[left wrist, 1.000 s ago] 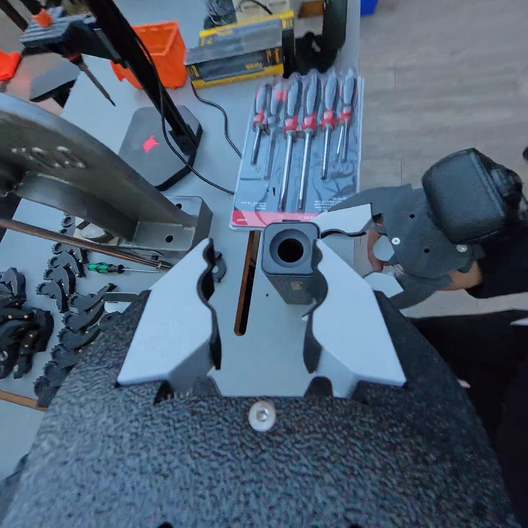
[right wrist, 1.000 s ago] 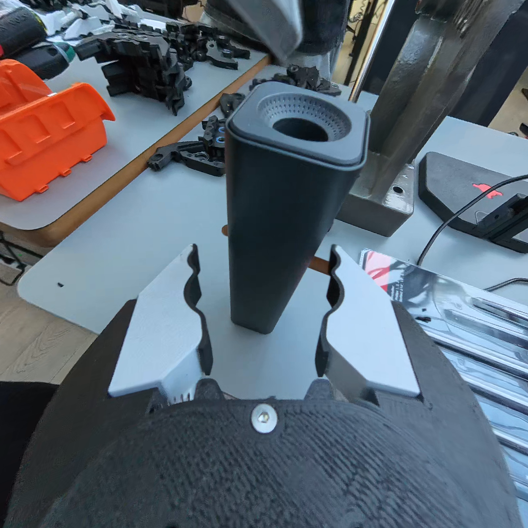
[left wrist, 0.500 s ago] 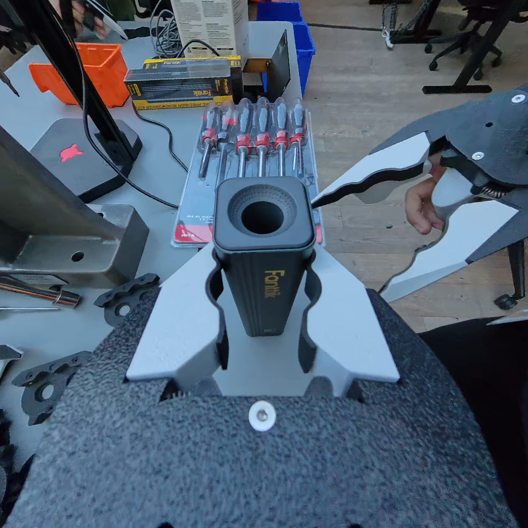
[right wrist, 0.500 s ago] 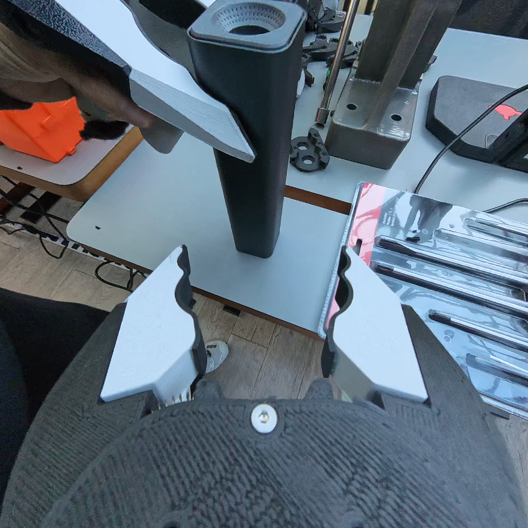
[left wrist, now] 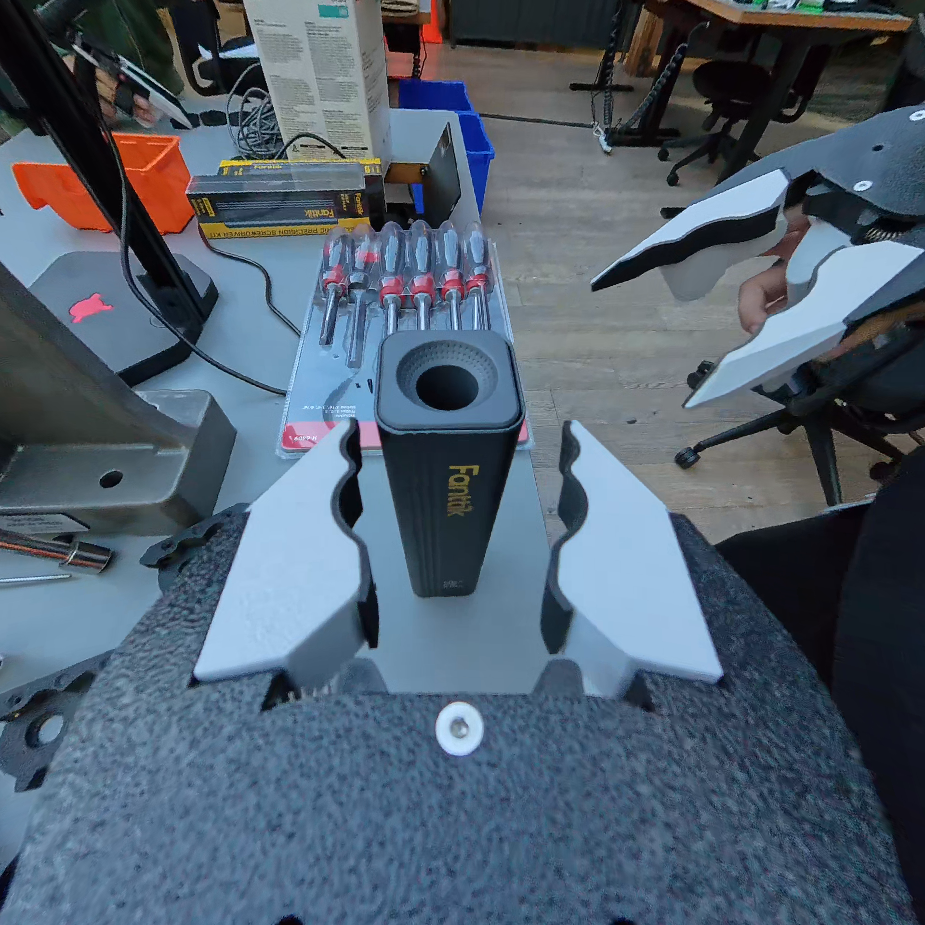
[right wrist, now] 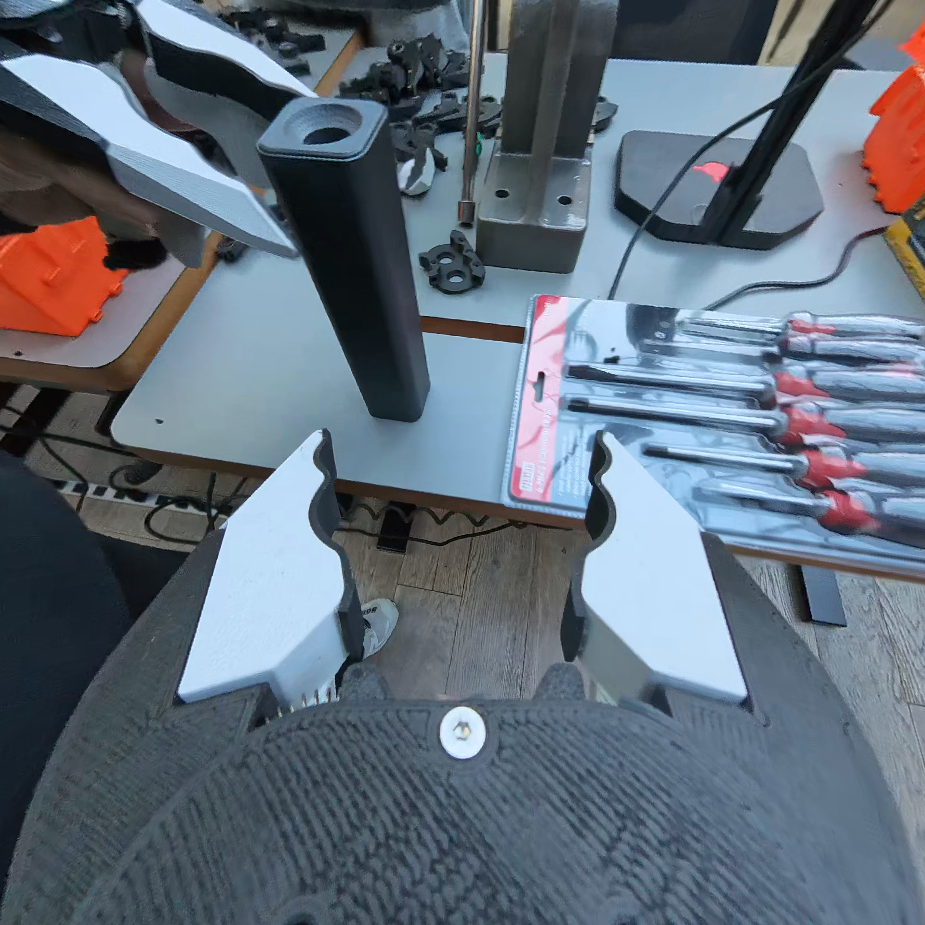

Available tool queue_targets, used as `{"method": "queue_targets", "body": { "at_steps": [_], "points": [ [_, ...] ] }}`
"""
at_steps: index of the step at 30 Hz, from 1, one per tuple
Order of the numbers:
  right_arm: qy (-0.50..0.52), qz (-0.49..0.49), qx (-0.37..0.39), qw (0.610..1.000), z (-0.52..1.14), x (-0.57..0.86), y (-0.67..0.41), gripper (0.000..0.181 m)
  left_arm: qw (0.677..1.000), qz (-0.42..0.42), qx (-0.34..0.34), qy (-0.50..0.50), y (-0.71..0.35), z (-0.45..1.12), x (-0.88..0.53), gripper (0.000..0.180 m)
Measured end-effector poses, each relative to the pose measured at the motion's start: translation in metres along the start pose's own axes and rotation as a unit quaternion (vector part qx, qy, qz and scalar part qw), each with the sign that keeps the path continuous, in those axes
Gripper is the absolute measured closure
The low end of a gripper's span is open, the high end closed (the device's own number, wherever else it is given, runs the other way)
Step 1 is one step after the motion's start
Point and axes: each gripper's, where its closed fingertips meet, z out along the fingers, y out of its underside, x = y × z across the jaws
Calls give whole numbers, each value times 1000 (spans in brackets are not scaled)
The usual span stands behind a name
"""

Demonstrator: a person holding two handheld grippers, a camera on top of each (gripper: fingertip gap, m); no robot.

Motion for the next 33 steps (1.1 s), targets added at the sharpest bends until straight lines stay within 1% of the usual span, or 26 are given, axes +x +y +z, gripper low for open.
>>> {"method": "queue_targets", "body": {
  "at_steps": [1, 4, 7, 11, 14, 16, 18, 21, 24, 26, 28, 31, 33],
  "points": [
    [7, 2, 2, 1000, -10, 6, 2, 79, 1000, -5, 1, -8, -2, -7, 0, 96],
    [39, 12, 3, 999, -42, 38, 10, 75, 998, -4, 23, -62, -21, -35, -7, 90],
    [81, 37, 19, 996, -77, 85, 18, 73, 989, 8, 52, -135, -57, -60, -21, 92],
    [128, 64, 58, 988, -128, 157, 25, 70, 969, 66, 47, -231, -117, -65, -32, 95],
    [149, 64, 93, 982, -175, 215, 28, 70, 959, 100, 61, -258, -178, -31, -14, 99],
    [157, 52, 112, 980, -209, 253, 32, 70, 959, 120, 80, -245, -220, 16, 14, 101],
    [178, 47, 118, 976, -247, 294, 39, 70, 964, 106, 111, -218, -262, 82, 50, 103],
    [212, 53, 140, 966, -303, 352, 43, 72, 973, 90, 180, -114, -325, 200, 126, 106],
    [239, 46, 157, 957, -353, 399, 38, 75, 979, 98, 177, -12, -364, 320, 197, 107],
    [266, 24, 166, 949, -381, 432, 38, 80, 976, 106, 181, 56, -388, 392, 238, 106],
    [301, 24, 168, 938, -404, 472, 46, 82, 971, 110, 176, 116, -407, 461, 272, 106],
    [338, 45, 149, 928, -430, 537, 68, 84, 966, 111, 164, 169, -433, 560, 297, 107],
    [372, 40, 126, 919, -451, 585, 82, 90, 962, 99, 159, 197, -450, 627, 305, 108]
  ]
}}
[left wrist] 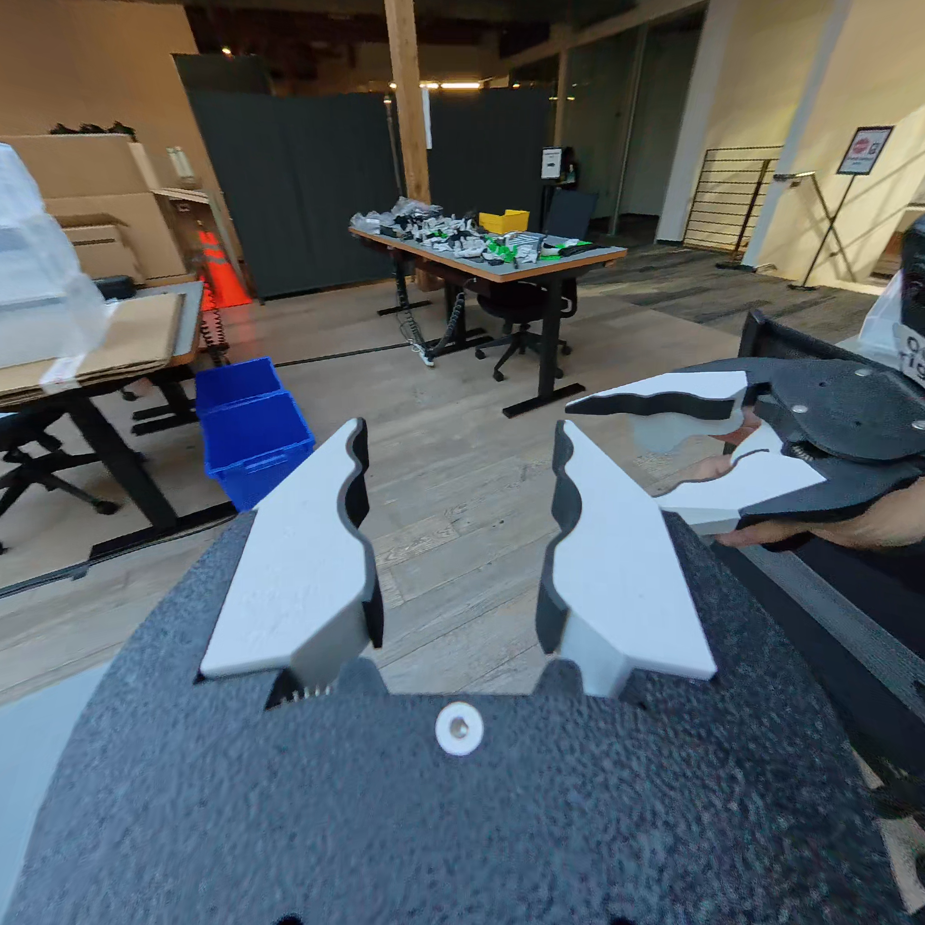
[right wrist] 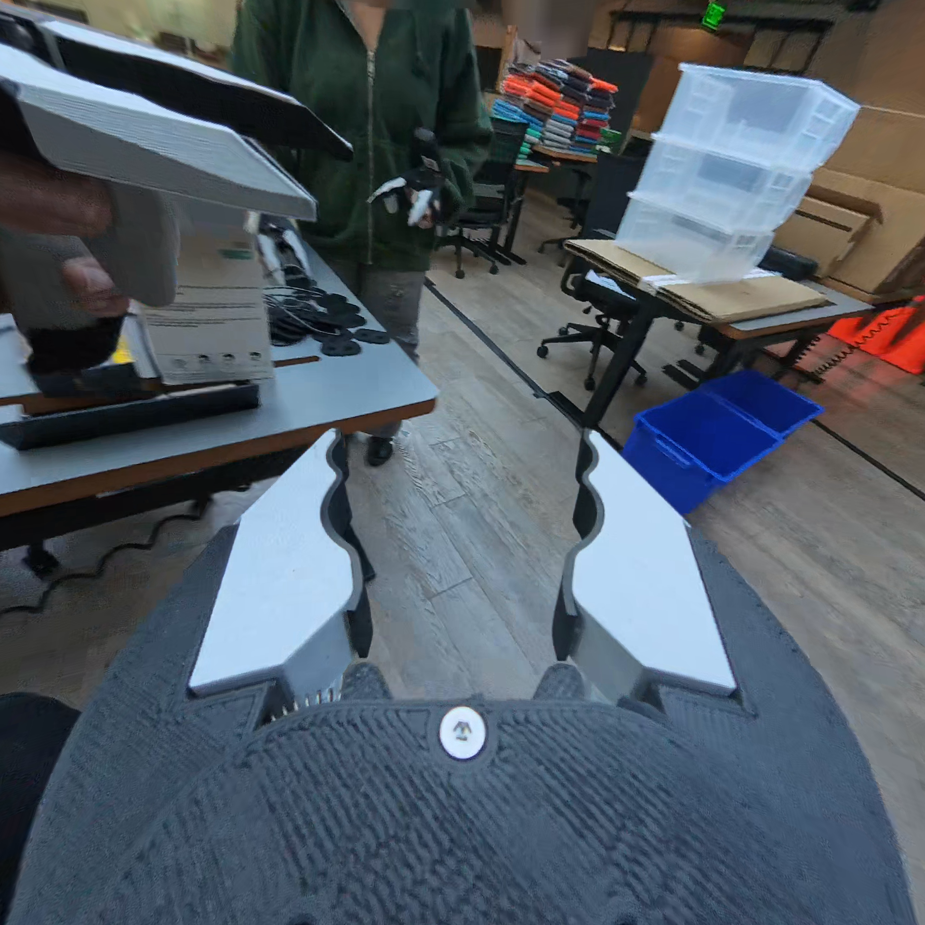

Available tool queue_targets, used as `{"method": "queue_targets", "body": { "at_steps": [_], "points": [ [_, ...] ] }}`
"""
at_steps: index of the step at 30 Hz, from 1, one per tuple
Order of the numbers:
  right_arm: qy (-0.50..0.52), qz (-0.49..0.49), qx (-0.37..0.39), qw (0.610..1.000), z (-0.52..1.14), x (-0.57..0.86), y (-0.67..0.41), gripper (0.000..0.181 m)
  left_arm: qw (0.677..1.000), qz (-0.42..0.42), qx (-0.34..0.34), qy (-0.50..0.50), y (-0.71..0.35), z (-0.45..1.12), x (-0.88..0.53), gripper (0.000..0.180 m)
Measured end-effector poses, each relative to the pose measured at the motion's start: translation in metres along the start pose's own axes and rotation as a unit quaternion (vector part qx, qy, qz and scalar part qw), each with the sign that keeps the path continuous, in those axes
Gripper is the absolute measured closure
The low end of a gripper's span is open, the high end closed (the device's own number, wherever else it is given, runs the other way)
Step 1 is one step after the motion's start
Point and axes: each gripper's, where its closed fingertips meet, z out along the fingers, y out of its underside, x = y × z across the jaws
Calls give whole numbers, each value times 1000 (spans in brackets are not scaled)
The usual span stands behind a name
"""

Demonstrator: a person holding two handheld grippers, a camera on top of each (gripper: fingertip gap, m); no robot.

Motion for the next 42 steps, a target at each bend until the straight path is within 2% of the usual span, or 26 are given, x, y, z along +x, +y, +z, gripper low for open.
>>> {"method": "queue_targets", "body": {
  "at_steps": [4, 9, 17, 21, 24, 27, 30, 35, 42],
  "points": [
    [67, -22, -43, 997, 40, 119, 15, 100, 999, -14, -2, 35, 9, 129, -54, 109],
    [125, 23, -71, 989, 90, 251, 21, 102, 998, -2, -26, 50, -3, 255, -136, 109],
    [131, 82, -124, 980, 200, 370, 72, 65, 997, 5, -69, 19, 20, 373, -258, 106],
    [83, 79, -145, 983, 301, 426, 94, 58, 996, 5, -86, 0, 49, 428, -328, 96],
    [26, 59, -125, 990, 405, 474, 86, 57, 995, 11, -94, -45, 61, 474, -406, 92],
    [-50, 36, -111, 992, 521, 514, 66, 56, 989, -34, -105, -100, 63, 517, -497, 89],
    [-138, 5, -85, 987, 631, 535, 28, 60, 976, -79, -110, -171, 57, 543, -587, 89],
    [-241, -44, -35, 969, 780, 538, -32, 58, 946, -107, -123, -278, 60, 556, -710, 87],
    [-277, -51, -13, 959, 985, 513, -68, 54, 910, -83, -91, -396, 69, 560, -910, 83]
  ]
}}
